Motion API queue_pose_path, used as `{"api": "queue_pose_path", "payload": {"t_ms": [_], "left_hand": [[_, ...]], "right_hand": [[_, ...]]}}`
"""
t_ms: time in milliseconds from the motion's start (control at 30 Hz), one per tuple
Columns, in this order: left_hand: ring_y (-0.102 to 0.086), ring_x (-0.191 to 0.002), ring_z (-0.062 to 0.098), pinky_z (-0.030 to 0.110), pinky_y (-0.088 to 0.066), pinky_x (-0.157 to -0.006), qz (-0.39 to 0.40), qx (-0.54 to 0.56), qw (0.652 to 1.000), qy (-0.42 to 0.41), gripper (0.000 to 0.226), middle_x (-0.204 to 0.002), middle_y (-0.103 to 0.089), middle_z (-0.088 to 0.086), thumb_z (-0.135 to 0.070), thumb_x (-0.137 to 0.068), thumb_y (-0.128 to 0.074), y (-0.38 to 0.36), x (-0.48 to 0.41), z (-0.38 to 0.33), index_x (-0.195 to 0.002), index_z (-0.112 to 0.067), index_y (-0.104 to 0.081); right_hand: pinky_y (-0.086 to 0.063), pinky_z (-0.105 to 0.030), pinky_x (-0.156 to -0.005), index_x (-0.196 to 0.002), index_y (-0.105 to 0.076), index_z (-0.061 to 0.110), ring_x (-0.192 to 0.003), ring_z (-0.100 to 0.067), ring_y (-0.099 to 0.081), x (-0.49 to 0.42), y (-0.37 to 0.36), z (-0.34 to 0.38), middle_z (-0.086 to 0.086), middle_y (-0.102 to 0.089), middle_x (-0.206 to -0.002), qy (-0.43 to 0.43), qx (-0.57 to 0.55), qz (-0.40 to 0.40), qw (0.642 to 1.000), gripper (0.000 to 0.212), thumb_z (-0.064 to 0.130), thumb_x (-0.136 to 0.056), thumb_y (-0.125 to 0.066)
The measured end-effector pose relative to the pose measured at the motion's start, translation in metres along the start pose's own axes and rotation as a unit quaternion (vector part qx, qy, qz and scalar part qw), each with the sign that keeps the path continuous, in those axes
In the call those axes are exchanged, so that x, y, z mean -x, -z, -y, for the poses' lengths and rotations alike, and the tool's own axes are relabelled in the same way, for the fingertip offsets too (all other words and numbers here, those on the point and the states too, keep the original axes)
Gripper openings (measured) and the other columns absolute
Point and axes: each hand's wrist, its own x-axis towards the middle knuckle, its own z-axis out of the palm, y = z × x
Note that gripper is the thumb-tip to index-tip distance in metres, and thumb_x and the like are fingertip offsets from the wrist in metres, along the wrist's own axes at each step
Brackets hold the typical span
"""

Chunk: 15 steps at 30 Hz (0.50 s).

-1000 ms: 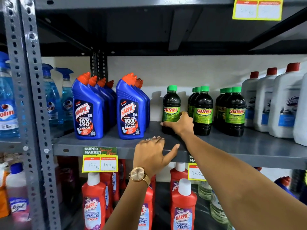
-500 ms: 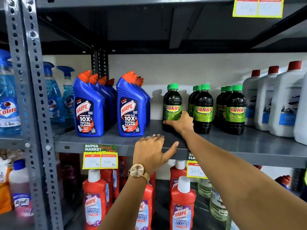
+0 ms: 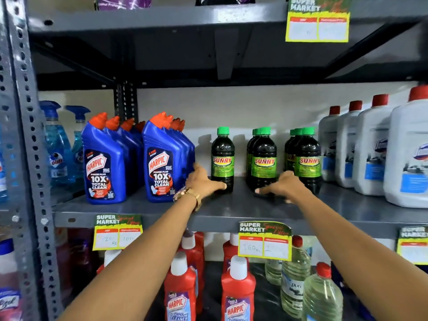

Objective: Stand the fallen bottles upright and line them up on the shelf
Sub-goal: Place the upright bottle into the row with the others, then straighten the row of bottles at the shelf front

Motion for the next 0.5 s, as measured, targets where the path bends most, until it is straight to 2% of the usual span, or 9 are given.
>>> {"api": "queue_pose_path", "payload": {"t_ms": [33, 67, 100, 133, 200, 233, 333, 433, 500], "left_hand": [[-0.046, -0.126, 0.035, 0.039, -0.044, -0.101, 0.026, 0.044, 0.998, 0.03, 0.117, -0.14, -0.043, 0.018, -0.037, -0.06, -0.087, -0.003, -0.009, -0.002, -0.145, -0.002, -0.015], [-0.042, -0.13, 0.033, 0.042, -0.042, -0.105, 0.046, 0.071, 0.995, 0.055, 0.131, -0.146, -0.037, 0.017, -0.038, -0.053, -0.09, -0.006, -0.019, -0.001, -0.147, -0.003, -0.006], [-0.043, -0.129, 0.031, 0.043, -0.044, -0.104, 0.061, 0.09, 0.992, 0.068, 0.134, -0.146, -0.037, 0.014, -0.04, -0.047, -0.092, -0.01, -0.027, 0.001, -0.147, -0.004, -0.009], [-0.049, -0.122, 0.027, 0.04, -0.047, -0.1, 0.073, 0.095, 0.99, 0.076, 0.126, -0.139, -0.045, 0.012, -0.041, -0.044, -0.092, -0.013, -0.031, 0.003, -0.142, -0.003, -0.023], [-0.062, -0.101, 0.02, 0.034, -0.053, -0.091, 0.07, 0.085, 0.992, 0.063, 0.092, -0.118, -0.064, 0.007, -0.04, -0.042, -0.092, -0.02, -0.038, 0.01, -0.119, -0.006, -0.055], [-0.064, -0.096, 0.019, 0.031, -0.053, -0.088, 0.059, 0.085, 0.994, 0.047, 0.077, -0.112, -0.069, 0.006, -0.038, -0.045, -0.092, -0.023, -0.037, 0.012, -0.111, -0.01, -0.063], [-0.065, -0.096, 0.02, 0.023, -0.048, -0.084, 0.033, 0.061, 0.998, -0.004, 0.059, -0.104, -0.071, 0.003, -0.036, -0.056, -0.09, -0.029, -0.035, 0.015, -0.107, -0.016, -0.068], [-0.063, -0.089, 0.017, 0.021, -0.047, -0.08, 0.013, 0.048, 0.998, -0.04, 0.057, -0.098, -0.069, 0.002, -0.04, -0.057, -0.09, -0.028, -0.03, 0.012, -0.105, -0.016, -0.069], [-0.064, -0.091, 0.017, 0.024, -0.049, -0.083, 0.014, 0.056, 0.997, -0.042, 0.058, -0.099, -0.071, 0.002, -0.041, -0.056, -0.09, -0.028, -0.03, 0.013, -0.104, -0.017, -0.07]], "right_hand": [[-0.05, -0.036, -0.087, -0.133, -0.039, -0.003, -0.115, -0.031, -0.057, -0.002, 0.001, 0.0, -0.016, -0.053, -0.133, -0.005, -0.021, 0.012, 1.0, 0.102, 0.046, -0.057, -0.088], [-0.051, -0.037, -0.086, -0.138, -0.036, -0.004, -0.119, -0.032, -0.056, -0.005, 0.0, 0.001, -0.015, -0.052, -0.135, -0.002, -0.052, 0.031, 0.998, 0.109, 0.043, -0.055, -0.09], [-0.051, -0.037, -0.086, -0.14, -0.037, -0.003, -0.121, -0.033, -0.055, -0.011, -0.001, 0.003, -0.014, -0.052, -0.136, 0.003, -0.085, 0.047, 0.995, 0.112, 0.041, -0.052, -0.092], [-0.05, -0.038, -0.09, -0.139, -0.039, -0.001, -0.123, -0.033, -0.054, -0.018, -0.002, 0.004, -0.015, -0.053, -0.138, 0.009, -0.104, 0.051, 0.993, 0.113, 0.04, -0.049, -0.093], [-0.047, -0.04, -0.101, -0.136, -0.044, -0.001, -0.125, -0.034, -0.052, -0.022, -0.005, 0.006, -0.018, -0.054, -0.136, 0.029, -0.113, 0.025, 0.993, 0.104, 0.036, -0.052, -0.093], [-0.046, -0.04, -0.103, -0.134, -0.046, -0.001, -0.125, -0.034, -0.052, -0.023, -0.008, 0.005, -0.019, -0.055, -0.134, 0.037, -0.107, 0.006, 0.994, 0.097, 0.035, -0.056, -0.091], [-0.048, -0.042, -0.1, -0.13, -0.048, -0.001, -0.121, -0.035, -0.055, -0.024, -0.016, 0.0, -0.02, -0.055, -0.131, 0.041, -0.101, -0.03, 0.994, 0.091, 0.039, -0.059, -0.089], [-0.049, -0.044, -0.097, -0.128, -0.048, -0.001, -0.117, -0.035, -0.056, -0.024, -0.017, -0.004, -0.02, -0.055, -0.129, 0.069, -0.081, -0.028, 0.994, 0.09, 0.043, -0.06, -0.087], [-0.048, -0.043, -0.099, -0.129, -0.049, 0.0, -0.119, -0.035, -0.056, -0.025, -0.017, -0.005, -0.02, -0.055, -0.13, 0.084, -0.079, -0.026, 0.993, 0.09, 0.044, -0.06, -0.087]]}}
